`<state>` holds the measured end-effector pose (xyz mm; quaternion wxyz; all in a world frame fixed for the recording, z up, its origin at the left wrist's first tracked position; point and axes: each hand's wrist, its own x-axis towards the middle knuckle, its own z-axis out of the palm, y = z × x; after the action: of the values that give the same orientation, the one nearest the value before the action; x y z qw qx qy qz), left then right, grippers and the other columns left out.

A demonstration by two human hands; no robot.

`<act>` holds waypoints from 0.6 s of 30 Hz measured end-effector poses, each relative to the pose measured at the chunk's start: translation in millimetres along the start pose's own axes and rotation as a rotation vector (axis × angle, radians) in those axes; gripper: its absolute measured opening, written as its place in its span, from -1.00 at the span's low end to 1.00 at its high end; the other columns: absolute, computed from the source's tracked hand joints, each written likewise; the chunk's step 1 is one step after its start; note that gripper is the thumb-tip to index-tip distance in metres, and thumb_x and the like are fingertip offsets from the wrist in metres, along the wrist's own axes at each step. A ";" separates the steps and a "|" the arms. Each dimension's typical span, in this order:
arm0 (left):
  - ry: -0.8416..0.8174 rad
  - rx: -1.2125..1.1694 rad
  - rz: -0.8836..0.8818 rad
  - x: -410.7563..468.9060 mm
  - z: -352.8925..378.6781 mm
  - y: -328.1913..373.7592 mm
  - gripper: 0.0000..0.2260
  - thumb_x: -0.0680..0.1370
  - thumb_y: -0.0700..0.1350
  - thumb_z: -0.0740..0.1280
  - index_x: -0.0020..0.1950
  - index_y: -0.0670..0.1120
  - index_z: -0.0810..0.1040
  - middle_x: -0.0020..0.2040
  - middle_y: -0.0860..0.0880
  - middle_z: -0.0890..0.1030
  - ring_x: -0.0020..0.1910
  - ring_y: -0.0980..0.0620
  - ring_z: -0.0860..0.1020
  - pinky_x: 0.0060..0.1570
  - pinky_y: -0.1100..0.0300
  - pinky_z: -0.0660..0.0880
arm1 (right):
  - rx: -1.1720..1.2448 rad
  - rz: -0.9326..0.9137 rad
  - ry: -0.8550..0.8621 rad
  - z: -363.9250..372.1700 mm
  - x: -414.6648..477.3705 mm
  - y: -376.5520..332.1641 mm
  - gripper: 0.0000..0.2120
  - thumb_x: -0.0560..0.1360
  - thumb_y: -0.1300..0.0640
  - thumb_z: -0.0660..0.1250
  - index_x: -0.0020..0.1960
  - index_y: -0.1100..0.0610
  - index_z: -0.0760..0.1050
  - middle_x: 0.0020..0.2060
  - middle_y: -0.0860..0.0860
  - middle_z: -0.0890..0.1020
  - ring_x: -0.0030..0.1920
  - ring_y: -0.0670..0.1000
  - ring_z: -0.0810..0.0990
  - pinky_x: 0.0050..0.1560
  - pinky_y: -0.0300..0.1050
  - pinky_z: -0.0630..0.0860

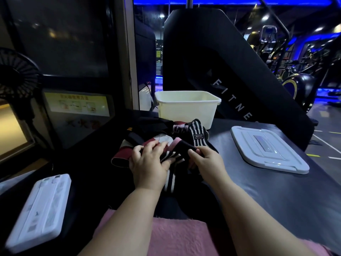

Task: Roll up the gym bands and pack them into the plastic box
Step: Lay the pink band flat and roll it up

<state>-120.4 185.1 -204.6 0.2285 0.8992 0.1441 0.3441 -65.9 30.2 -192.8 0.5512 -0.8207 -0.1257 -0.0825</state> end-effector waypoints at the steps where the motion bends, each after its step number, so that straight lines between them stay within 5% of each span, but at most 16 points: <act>1: 0.011 -0.005 -0.005 0.9 0.3 -0.7 -0.57 0.46 0.12 0.43 0.32 0.19 0.52 0.36 0.16 0.46 0.30 -0.06 0.27 0.30 -0.09 0.22 | 0.041 0.009 0.000 -1.3 0.6 0.1 -0.87 0.53 0.08 0.36 -0.20 0.01 0.56 -0.53 -0.19 0.55 -0.40 -0.17 0.52 -0.30 -0.25 0.46; 5: 0.035 -0.012 -0.007 0.7 1.9 -0.7 -0.63 0.45 0.02 0.46 0.26 0.16 0.59 0.29 0.14 0.52 0.24 -0.08 0.32 0.25 -0.10 0.24 | 0.209 0.093 -0.008 -0.6 0.9 -0.8 -0.92 0.54 0.14 0.33 -0.10 0.03 0.59 -0.48 -0.09 0.60 -0.40 -0.09 0.59 -0.30 -0.16 0.56; 9: 0.065 -0.058 -0.054 0.1 1.0 -4.3 -0.60 0.44 -0.14 0.44 0.24 0.15 0.59 0.24 0.13 0.56 0.19 -0.07 0.33 0.22 -0.05 0.23 | 0.304 0.191 0.125 -2.2 10.3 6.4 -0.89 0.49 0.02 0.34 -0.11 0.03 0.58 -0.19 0.09 0.68 -0.14 0.14 0.64 0.01 0.17 0.60; 14: 0.160 -0.013 0.103 -1.3 1.6 1.0 -0.30 0.26 -0.20 0.56 0.34 0.15 0.43 0.30 0.06 0.55 0.23 -0.09 0.31 0.14 -0.21 0.33 | 0.222 0.141 0.151 -11.2 9.0 13.0 -0.86 0.55 0.07 0.30 -0.06 -0.17 0.42 -0.05 0.05 0.65 -0.05 0.13 0.65 0.05 0.16 0.59; 18: 0.042 0.035 0.215 -1.2 6.2 3.5 -0.57 0.40 -0.24 0.46 0.15 0.19 0.61 0.37 0.08 0.50 0.44 -0.10 0.24 0.38 -0.17 0.10 | 0.070 0.089 0.072 -7.0 1.6 7.0 -0.92 0.56 0.01 0.29 -0.04 -0.16 0.41 -0.06 -0.07 0.62 -0.02 0.02 0.61 0.09 0.02 0.54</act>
<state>-116.7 179.7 -207.6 0.1714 0.9059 0.0574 0.3830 -62.2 21.4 -195.9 0.5867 -0.8023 -0.0719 -0.0829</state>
